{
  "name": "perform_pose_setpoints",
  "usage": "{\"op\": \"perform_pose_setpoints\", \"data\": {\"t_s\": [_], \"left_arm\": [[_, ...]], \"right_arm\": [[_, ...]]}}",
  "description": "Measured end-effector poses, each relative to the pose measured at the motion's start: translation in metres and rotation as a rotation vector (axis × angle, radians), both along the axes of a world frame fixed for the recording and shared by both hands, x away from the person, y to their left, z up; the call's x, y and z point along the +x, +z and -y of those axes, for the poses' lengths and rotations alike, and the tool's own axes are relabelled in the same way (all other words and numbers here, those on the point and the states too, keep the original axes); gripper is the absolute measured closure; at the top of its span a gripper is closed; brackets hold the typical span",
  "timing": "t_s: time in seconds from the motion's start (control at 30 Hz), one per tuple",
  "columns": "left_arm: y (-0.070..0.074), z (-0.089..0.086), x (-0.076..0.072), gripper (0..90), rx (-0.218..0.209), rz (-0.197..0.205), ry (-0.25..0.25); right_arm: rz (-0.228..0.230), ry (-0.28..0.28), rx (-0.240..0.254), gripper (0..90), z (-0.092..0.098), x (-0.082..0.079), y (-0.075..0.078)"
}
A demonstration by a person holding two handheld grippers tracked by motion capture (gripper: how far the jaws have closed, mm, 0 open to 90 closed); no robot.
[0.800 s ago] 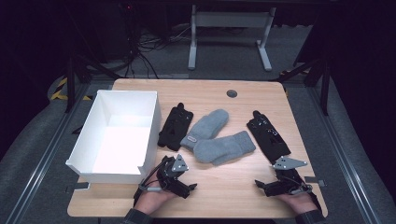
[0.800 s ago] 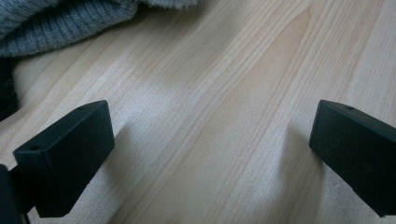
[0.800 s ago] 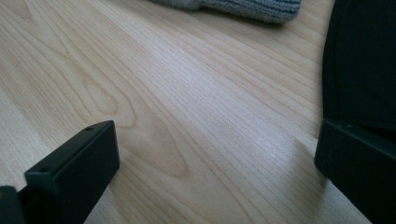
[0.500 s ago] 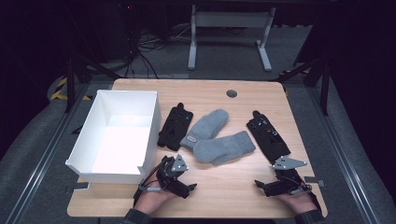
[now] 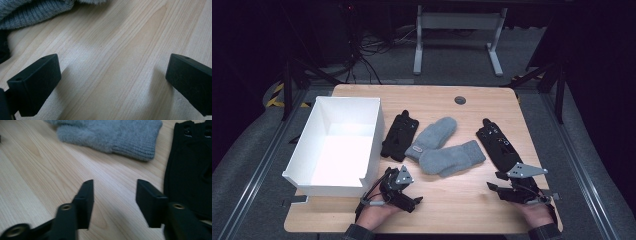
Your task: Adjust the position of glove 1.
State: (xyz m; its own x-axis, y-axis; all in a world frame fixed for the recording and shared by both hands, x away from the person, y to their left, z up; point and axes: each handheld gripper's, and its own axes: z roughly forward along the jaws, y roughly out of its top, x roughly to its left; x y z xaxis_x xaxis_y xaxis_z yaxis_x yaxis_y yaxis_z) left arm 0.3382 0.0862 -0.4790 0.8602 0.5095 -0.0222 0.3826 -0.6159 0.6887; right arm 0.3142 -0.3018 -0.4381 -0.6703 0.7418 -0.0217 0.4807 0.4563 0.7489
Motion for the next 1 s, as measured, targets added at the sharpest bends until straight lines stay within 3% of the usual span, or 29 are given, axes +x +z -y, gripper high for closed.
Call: {"op": "perform_pose_setpoints", "data": {"t_s": [0.13, 0.23, 0.57, 0.67, 1.0], "left_arm": [[0.0, 0.0, 0.0, 0.4, 0.0, 0.0, 0.0], [0.0, 0.0, 0.0, 0.4, 0.0, 0.0, 0.0], [0.0, 0.0, 0.0, 0.4, 0.0, 0.0, 0.0], [0.0, 0.0, 0.0, 0.4, 0.0, 0.0, 0.0], [0.0, 0.0, 0.0, 0.4, 0.001, 0.0, 0.001]], "right_arm": [[-0.011, 0.023, 0.018, 80.2, -0.007, 0.005, 0.004], [-0.013, 0.037, 0.032, 90.0, -0.01, 0.01, 0.008], [0.005, 0.08, 0.045, 90.0, -0.025, 0.034, 0.016], [0.019, 0.097, 0.055, 90.0, -0.033, 0.049, 0.021], [0.023, 0.091, 0.059, 90.0, -0.038, 0.084, 0.021]]}}
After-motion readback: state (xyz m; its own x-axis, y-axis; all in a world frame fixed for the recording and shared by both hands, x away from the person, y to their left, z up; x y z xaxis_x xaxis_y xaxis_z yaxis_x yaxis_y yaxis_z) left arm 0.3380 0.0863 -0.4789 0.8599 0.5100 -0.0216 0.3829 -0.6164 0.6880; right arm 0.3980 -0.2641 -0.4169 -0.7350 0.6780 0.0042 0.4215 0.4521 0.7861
